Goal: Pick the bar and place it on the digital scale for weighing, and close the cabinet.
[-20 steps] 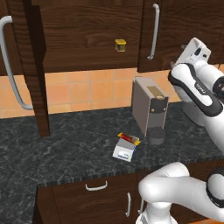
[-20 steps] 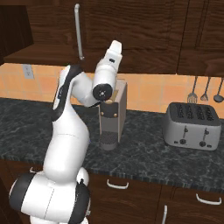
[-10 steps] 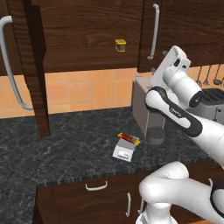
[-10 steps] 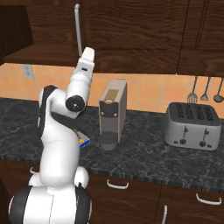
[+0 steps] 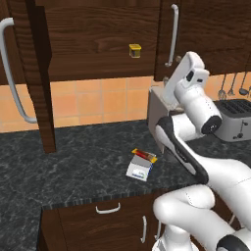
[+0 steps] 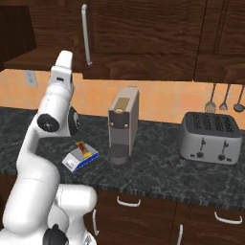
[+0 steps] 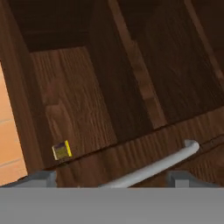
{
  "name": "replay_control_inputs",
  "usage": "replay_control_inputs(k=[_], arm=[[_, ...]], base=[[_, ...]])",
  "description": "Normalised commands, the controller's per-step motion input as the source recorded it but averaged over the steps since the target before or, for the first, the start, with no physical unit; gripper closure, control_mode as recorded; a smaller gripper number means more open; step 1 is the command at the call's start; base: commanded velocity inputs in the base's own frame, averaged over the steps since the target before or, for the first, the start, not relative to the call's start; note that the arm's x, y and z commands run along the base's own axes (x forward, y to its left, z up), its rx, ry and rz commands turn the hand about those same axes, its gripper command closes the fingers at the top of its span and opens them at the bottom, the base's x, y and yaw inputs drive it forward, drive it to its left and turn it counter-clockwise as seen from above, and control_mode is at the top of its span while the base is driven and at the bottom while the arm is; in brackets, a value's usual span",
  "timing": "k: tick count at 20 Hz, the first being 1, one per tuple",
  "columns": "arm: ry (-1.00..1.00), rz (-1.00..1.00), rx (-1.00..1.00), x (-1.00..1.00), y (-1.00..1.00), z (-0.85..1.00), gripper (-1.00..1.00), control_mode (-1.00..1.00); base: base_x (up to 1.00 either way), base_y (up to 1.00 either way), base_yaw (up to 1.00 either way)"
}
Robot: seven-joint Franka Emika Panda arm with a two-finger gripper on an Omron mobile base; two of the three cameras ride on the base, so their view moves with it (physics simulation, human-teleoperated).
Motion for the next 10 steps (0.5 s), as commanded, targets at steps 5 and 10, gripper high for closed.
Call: replay_control_inputs(k=[5,10], arm=[[0.01,-0.11,-0.39,-0.86,0.4,0.72,-1.0,-1.0],[0.3,-0.01,-0.43,-0.79,0.19,0.78,-1.0,-1.0]], base=[[0.0,0.0,0.0],[0.0,0.0,0.0]])
